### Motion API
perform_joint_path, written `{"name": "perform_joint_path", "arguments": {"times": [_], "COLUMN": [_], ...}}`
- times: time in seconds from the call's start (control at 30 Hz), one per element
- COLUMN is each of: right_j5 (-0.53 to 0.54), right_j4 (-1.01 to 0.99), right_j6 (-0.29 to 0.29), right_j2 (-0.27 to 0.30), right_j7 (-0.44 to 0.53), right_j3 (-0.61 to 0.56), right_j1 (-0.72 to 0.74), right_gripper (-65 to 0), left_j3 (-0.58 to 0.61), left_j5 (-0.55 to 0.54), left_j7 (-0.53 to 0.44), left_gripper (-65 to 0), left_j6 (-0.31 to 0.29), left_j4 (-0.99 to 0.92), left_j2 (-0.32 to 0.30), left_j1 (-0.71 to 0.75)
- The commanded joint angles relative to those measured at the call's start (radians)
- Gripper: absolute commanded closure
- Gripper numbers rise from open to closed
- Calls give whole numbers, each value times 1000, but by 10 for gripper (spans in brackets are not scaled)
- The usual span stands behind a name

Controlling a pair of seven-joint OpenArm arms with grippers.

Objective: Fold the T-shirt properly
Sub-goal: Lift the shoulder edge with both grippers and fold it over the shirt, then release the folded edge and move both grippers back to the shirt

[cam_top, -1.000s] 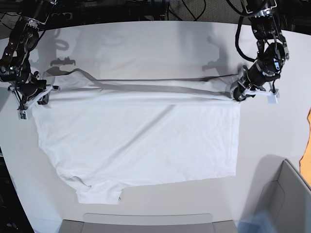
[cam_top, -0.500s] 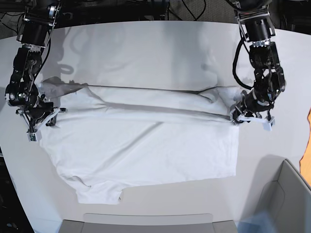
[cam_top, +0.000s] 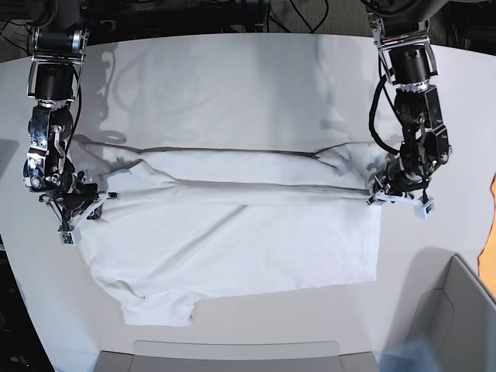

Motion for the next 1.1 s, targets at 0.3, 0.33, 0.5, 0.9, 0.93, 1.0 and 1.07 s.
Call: {"name": "perform_joint_path", "arguments": {"times": [0.3,0.33,0.5,0.9,0.93,1.0,1.07], "right_j5": [15,15,17,12,14,9,8], "right_j4": [-3,15,152,494,468,396,297], "right_j6": [-1,-1,1,7,7,7,7], "right_j2": [27,36,51,-2,-8,-12,-8], "right_j7": [70,68,44,-137,-136,-130,-91], "right_j3": [12,12,14,108,109,112,105], "right_j1": [64,69,55,-276,-281,-267,-243], "right_gripper": [-200,-234,-299,-186,-163,-122,-91], "left_j3": [-2,-5,-13,82,111,156,190], "left_j5": [1,1,-1,1,2,2,2], "left_j7": [-9,-9,-8,38,35,35,23], "left_gripper": [-168,-165,-160,0,0,0,0], "left_j6": [0,0,3,-1,-1,-1,-1], "left_j4": [90,110,184,416,400,345,255], "left_j2": [-14,-14,-14,-10,-13,-16,-16], "left_j1": [-23,-20,-17,220,221,215,204]}}
